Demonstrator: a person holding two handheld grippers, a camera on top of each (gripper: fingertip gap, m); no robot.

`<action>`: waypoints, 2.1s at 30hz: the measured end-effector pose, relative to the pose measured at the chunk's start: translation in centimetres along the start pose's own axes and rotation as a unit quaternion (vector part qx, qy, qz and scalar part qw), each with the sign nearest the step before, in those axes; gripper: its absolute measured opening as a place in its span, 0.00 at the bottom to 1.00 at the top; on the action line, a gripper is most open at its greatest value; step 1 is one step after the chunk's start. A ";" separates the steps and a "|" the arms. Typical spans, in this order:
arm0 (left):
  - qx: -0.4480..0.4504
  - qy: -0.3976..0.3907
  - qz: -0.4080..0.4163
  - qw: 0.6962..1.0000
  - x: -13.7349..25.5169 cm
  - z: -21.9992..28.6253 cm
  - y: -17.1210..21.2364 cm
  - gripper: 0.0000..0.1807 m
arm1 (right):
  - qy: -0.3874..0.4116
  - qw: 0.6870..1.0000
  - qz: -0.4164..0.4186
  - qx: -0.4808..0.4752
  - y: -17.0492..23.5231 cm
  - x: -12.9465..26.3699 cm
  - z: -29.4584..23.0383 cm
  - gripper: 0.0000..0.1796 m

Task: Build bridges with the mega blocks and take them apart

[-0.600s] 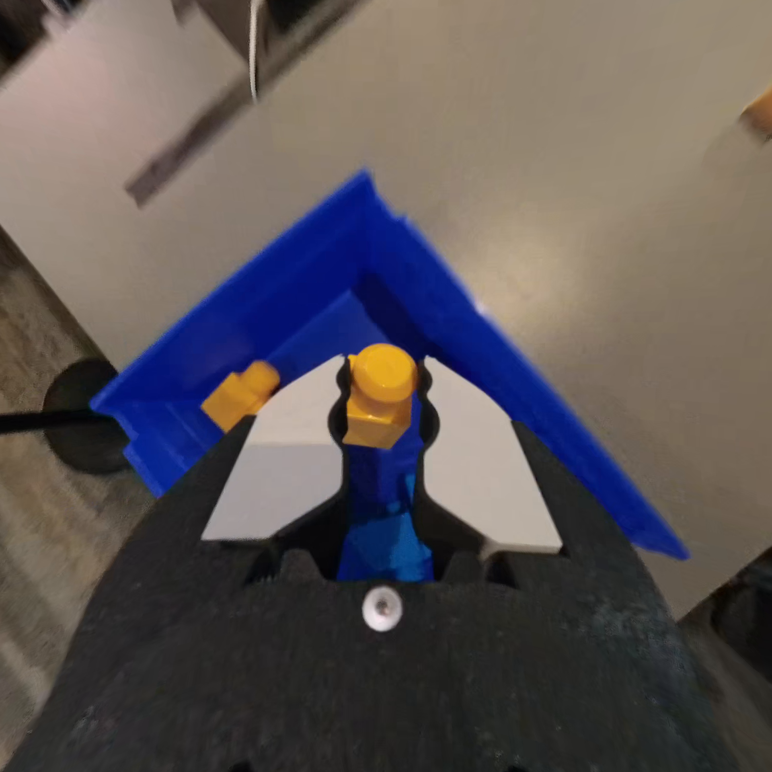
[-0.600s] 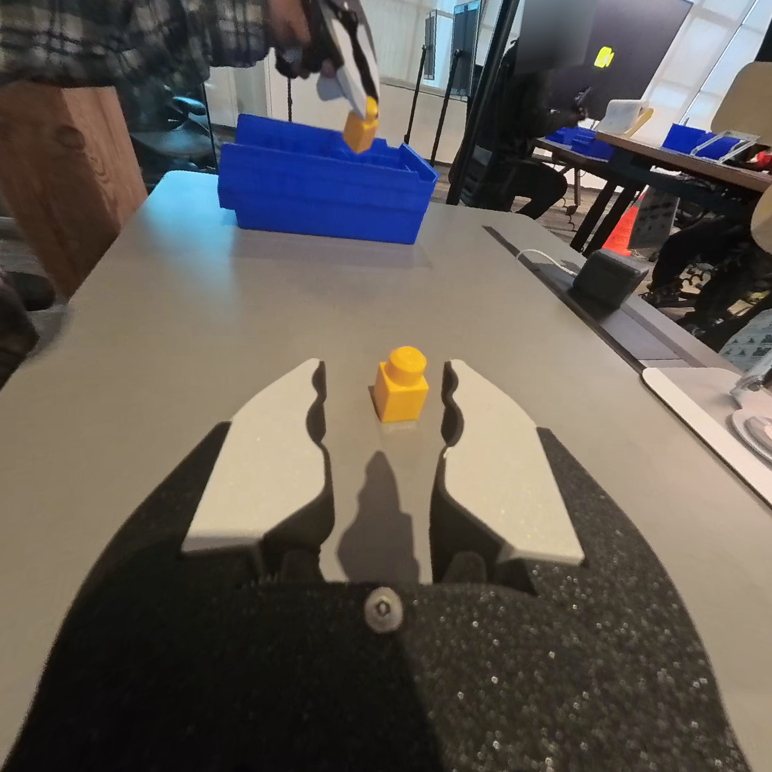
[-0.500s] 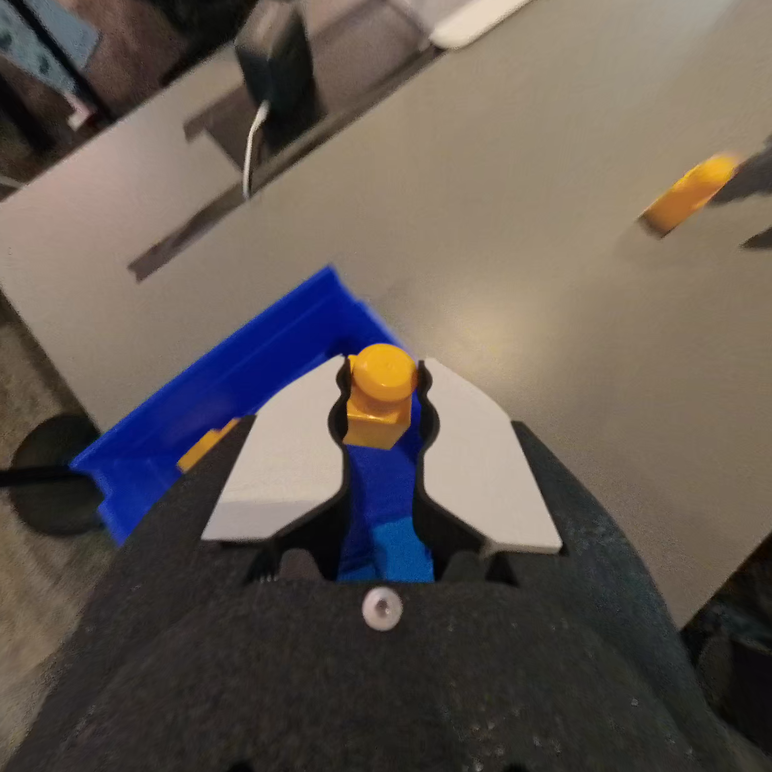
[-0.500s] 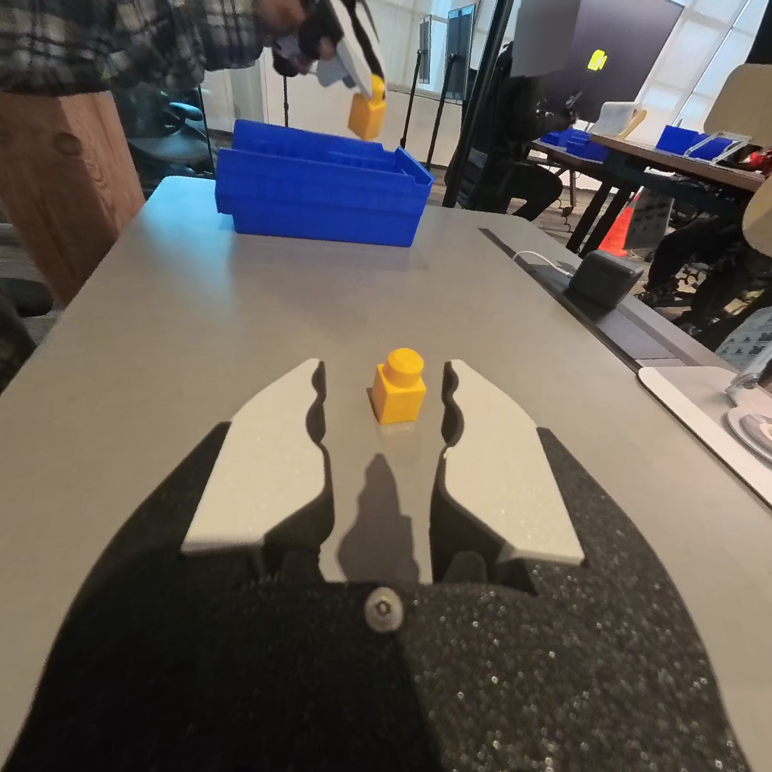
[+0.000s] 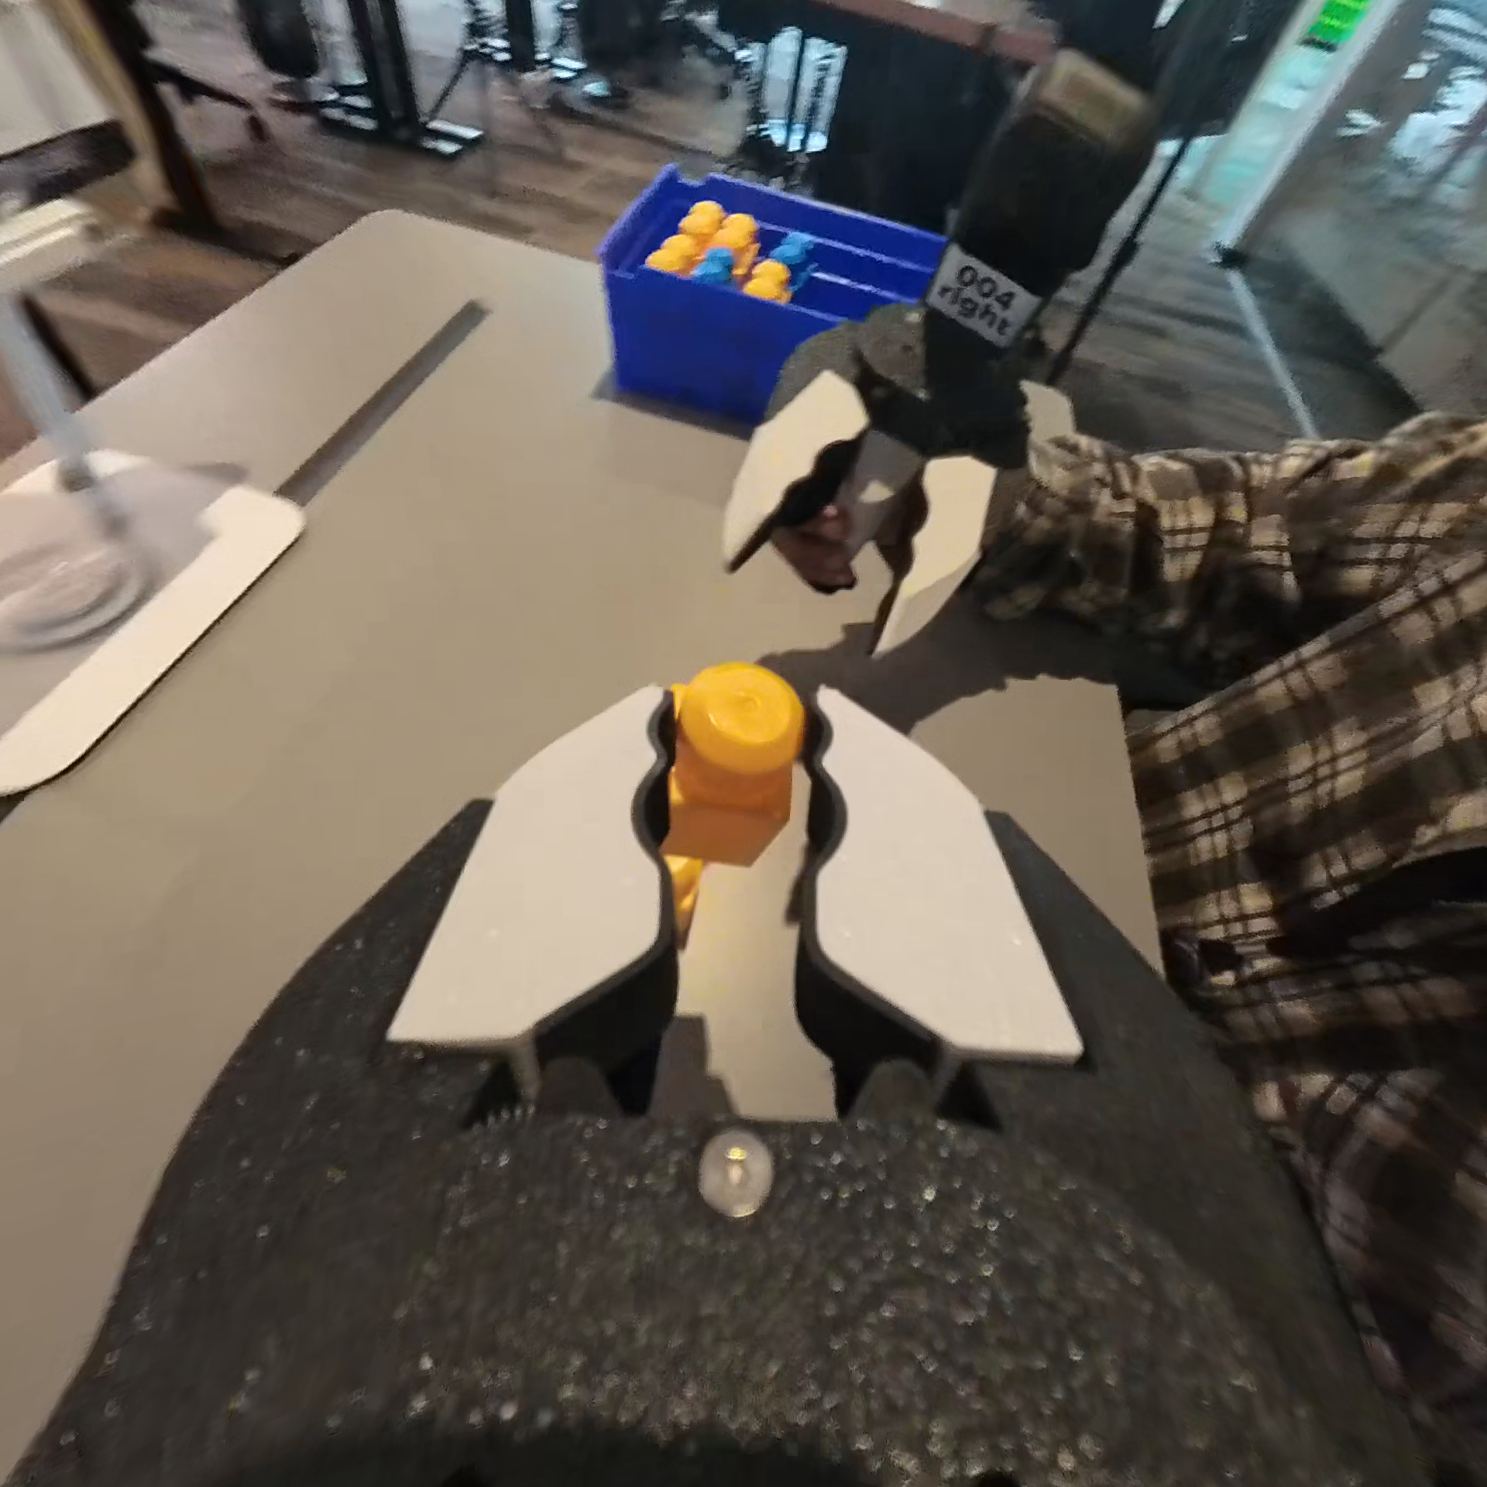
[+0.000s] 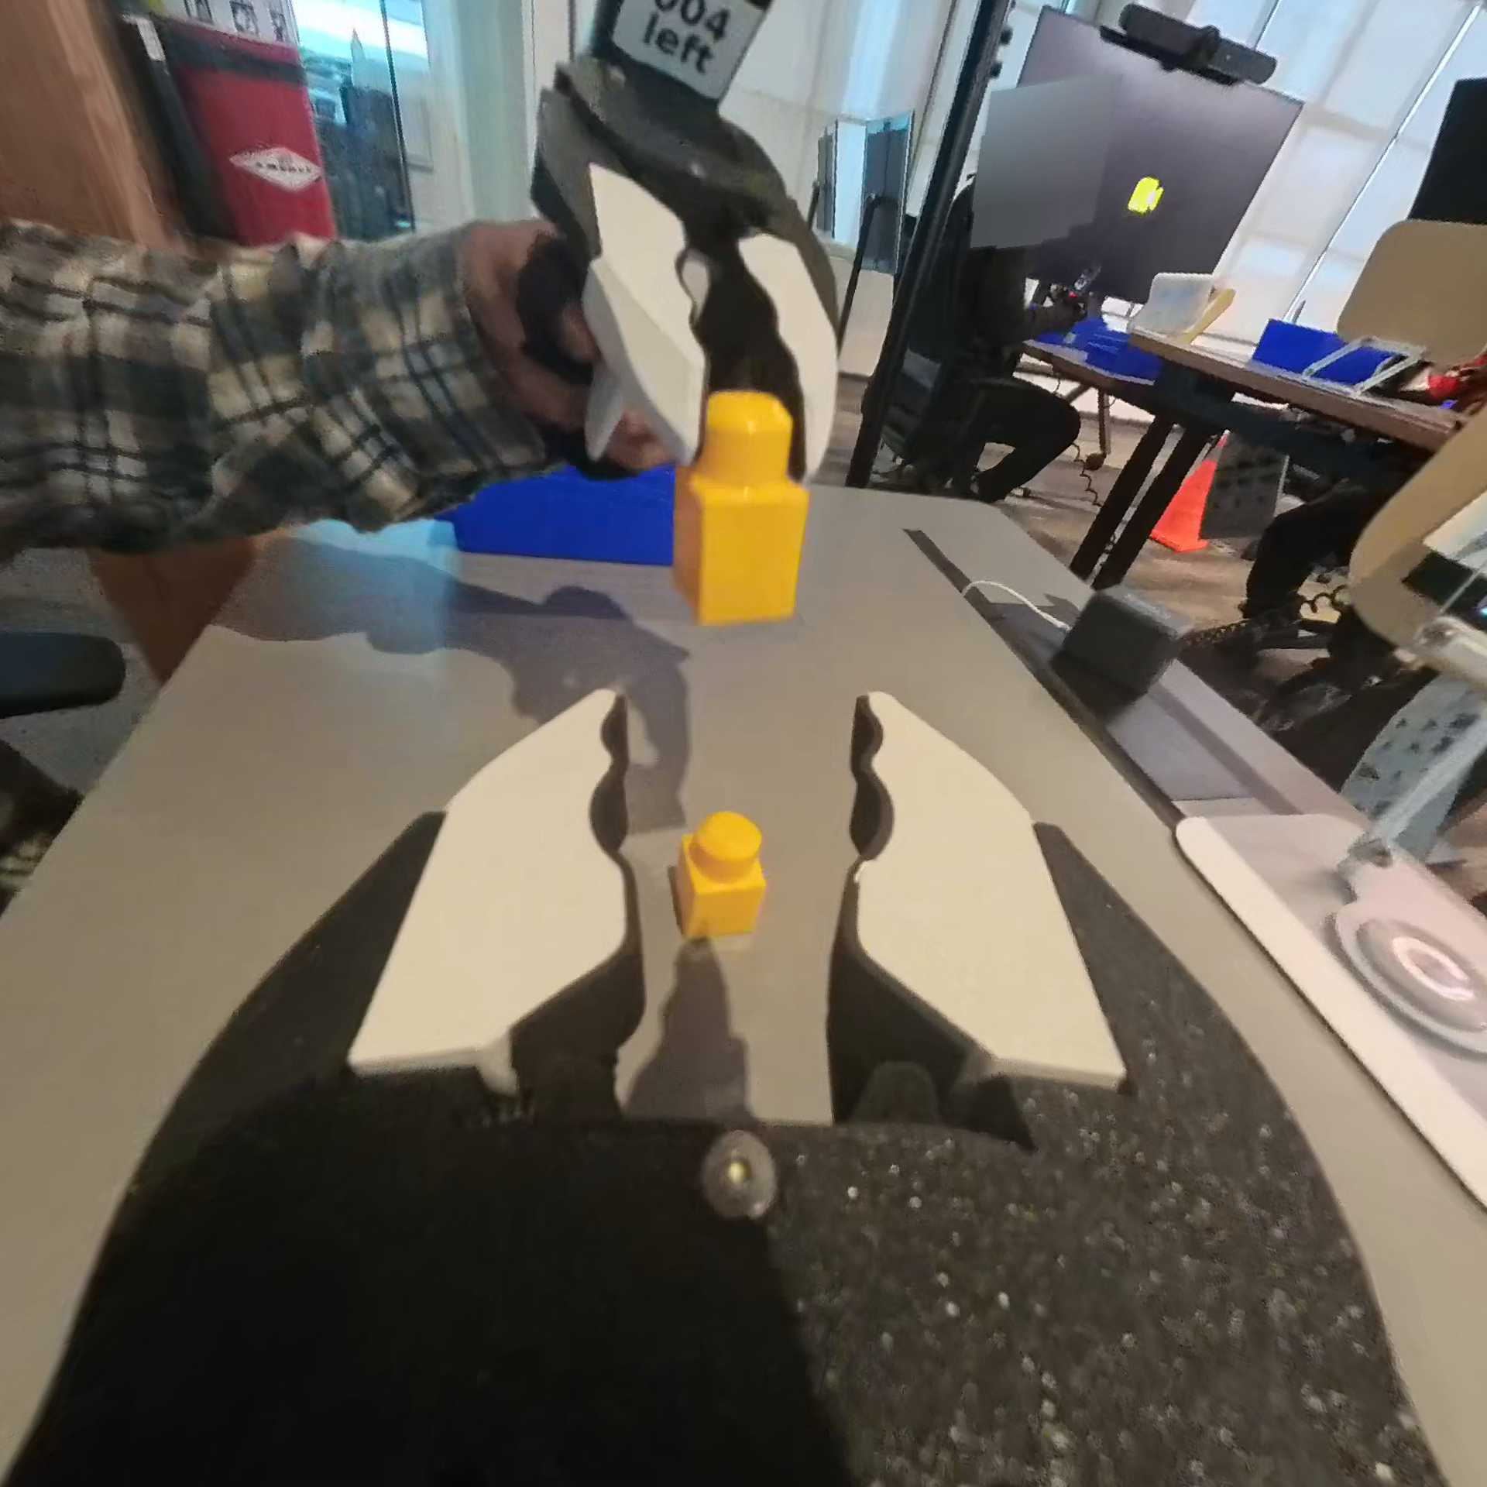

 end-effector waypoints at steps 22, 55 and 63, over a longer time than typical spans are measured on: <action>0.043 0.010 0.087 0.995 -2.2 -1.7 2.4 0.19 | -0.055 0.984 -0.169 -0.035 8.6 -1.6 2.2 0.20; 0.058 -0.013 0.140 0.988 0.0 -1.7 7.8 0.13 | -0.063 0.950 -0.303 -0.042 14.0 -4.5 2.2 0.20; 0.060 0.000 0.129 0.990 -0.5 -1.4 8.1 0.13 | -0.054 0.947 -0.313 -0.049 14.2 -4.7 2.5 0.26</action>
Point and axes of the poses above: each gripper's, where its closed fingertips meet, x back along the fingers, y out of its underside, z = x × y across the jaws, the point moved 3 cm from there along x, back along the fingers, and after that the axes turned 9 degrees about -x, right-handed, at the moved point
